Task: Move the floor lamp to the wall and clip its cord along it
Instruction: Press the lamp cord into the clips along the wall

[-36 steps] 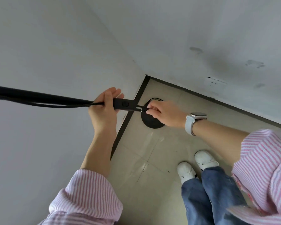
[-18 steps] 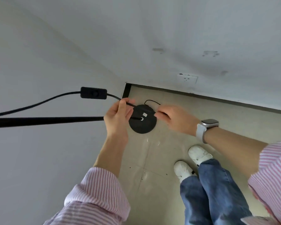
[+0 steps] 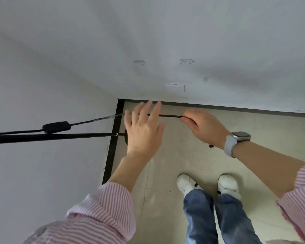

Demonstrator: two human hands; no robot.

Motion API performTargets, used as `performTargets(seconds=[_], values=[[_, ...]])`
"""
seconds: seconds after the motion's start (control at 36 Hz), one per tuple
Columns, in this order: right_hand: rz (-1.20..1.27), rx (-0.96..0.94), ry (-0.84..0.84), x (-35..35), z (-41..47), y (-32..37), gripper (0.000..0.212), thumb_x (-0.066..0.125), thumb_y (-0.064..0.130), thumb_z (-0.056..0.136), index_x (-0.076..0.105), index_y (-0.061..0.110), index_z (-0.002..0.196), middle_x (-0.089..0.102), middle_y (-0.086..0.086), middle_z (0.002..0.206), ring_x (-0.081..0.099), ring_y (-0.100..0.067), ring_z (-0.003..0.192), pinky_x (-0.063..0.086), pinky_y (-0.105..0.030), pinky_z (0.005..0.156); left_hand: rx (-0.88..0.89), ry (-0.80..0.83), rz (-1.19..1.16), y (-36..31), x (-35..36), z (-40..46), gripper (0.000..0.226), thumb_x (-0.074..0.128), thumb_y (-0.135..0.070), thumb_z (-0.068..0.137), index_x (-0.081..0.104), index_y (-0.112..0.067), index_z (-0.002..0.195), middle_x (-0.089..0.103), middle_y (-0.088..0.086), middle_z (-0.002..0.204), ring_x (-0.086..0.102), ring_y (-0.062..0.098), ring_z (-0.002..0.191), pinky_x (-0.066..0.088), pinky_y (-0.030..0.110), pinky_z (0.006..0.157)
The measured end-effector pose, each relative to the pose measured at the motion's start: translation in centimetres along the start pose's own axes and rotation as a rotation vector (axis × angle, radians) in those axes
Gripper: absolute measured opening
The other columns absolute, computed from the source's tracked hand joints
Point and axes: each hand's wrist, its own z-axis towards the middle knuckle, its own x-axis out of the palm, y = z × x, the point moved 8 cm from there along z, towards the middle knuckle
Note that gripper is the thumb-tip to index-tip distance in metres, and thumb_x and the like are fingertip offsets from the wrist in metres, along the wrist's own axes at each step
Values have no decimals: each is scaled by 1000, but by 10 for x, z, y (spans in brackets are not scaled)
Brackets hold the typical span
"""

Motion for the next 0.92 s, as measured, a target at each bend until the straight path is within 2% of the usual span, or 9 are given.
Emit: performTargets(seconds=[0.08, 0.14, 0.19, 0.33, 0.44, 0.5, 0.58, 0.75, 0.92], values=[[-48, -61, 54, -7, -9, 3, 24, 39, 30, 96, 55, 13, 88, 52, 0, 72, 48, -23, 65, 38, -36, 59, 76, 113, 42, -28, 19, 6, 31, 54, -21, 91, 59, -20, 121, 61, 10, 123, 48, 31, 123, 10, 56, 113], [-82, -61, 74, -16, -18, -9, 23, 39, 31, 96, 55, 16, 89, 50, 4, 72, 47, -21, 65, 36, -33, 59, 69, 152, -11, -33, 24, 7, 22, 48, -14, 92, 67, -17, 103, 71, 8, 91, 62, 33, 93, 28, 43, 106], [-119, -18, 87, -28, -29, -30, 24, 38, 30, 97, 56, 15, 92, 54, 3, 76, 49, -22, 69, 36, -32, 62, 42, 115, -82, -30, 21, 9, 23, 50, -7, 89, 70, -14, 96, 73, 13, 79, 64, 37, 75, 46, 38, 82], [-254, 235, 129, -58, -61, -101, 25, 36, 27, 97, 52, 11, 86, 52, 1, 75, 58, -28, 74, 44, -39, 74, -172, 83, -45, -4, 16, 14, 26, 39, -5, 94, 62, -13, 103, 71, 14, 82, 62, 35, 73, 46, 38, 72], [-213, 225, 113, -52, -53, -91, 15, 39, 20, 94, 52, 12, 94, 60, -5, 78, 58, -31, 76, 44, -40, 82, -95, 58, -96, -34, 17, 20, 21, 42, -7, 93, 62, -10, 99, 68, 16, 78, 60, 37, 71, 48, 41, 61], [-14, 191, 114, -41, -42, -70, 20, 41, 23, 93, 51, 15, 109, 59, 3, 79, 54, -22, 72, 41, -33, 70, -10, 51, -143, -58, 19, 22, 17, 48, -7, 90, 63, -7, 98, 68, 17, 81, 60, 37, 73, 49, 41, 64], [90, 53, 21, -36, -25, -42, 16, 41, 27, 95, 51, 18, 102, 50, 12, 69, 49, -11, 63, 33, -28, 59, 33, 18, -160, -73, 20, 25, 13, 56, -12, 87, 63, -8, 98, 67, 13, 83, 59, 33, 77, 45, 37, 71], [-150, 183, -254, -65, -5, -96, 26, 35, 23, 98, 55, 8, 104, 62, -13, 97, 57, -34, 77, 44, -38, 64, -79, -131, 143, -13, 14, 14, 18, 53, -18, 92, 66, -12, 103, 72, 8, 86, 62, 30, 84, 33, 44, 92], [-135, 74, -140, -38, 23, -75, 26, 38, 26, 95, 50, 16, 117, 64, -6, 107, 59, -28, 84, 41, -33, 69, -105, -254, 215, 18, 12, 22, 17, 60, -3, 87, 68, -7, 101, 69, 13, 73, 63, 35, 69, 38, 47, 81]])
